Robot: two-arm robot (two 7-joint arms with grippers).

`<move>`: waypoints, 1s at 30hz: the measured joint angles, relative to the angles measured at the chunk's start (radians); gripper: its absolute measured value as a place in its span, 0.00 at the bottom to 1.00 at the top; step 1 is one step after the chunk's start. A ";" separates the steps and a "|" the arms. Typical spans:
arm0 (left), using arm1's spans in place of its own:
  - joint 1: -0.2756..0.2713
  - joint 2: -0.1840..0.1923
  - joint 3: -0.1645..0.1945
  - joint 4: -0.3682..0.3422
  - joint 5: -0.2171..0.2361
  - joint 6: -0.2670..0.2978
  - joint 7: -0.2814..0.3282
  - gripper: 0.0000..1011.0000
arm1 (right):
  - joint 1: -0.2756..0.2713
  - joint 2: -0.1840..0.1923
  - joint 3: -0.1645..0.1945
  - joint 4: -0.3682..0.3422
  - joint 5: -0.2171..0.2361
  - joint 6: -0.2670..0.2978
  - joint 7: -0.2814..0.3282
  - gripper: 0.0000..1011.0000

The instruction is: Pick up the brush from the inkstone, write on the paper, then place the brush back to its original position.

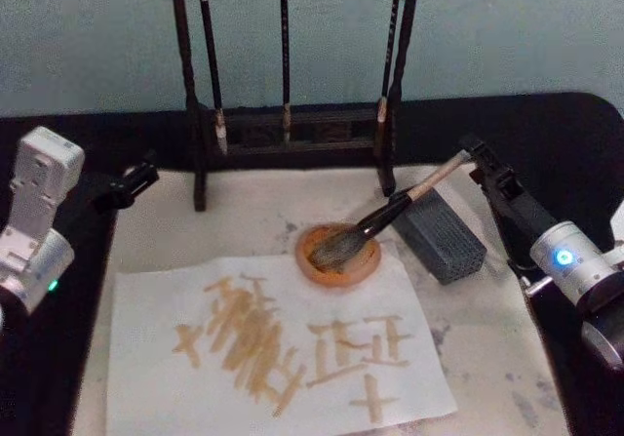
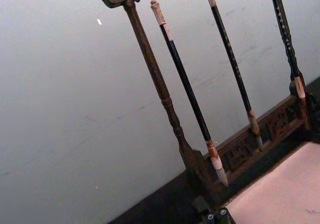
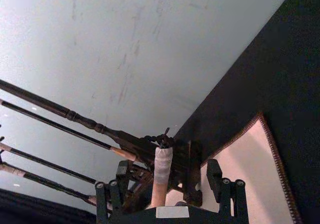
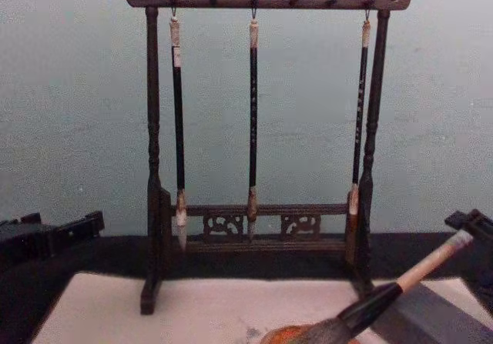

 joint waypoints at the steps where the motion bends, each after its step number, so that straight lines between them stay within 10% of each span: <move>1: 0.000 0.000 0.000 0.000 0.000 0.000 0.000 0.99 | 0.002 0.002 -0.005 0.000 -0.001 -0.001 0.000 0.99; 14: 0.000 0.000 0.000 0.000 0.000 0.000 0.000 0.99 | 0.008 0.010 -0.018 0.001 -0.017 -0.006 -0.002 0.99; 30: 0.000 0.000 0.000 0.000 0.000 0.000 0.000 0.99 | 0.006 0.008 -0.014 0.000 -0.015 -0.005 -0.001 0.56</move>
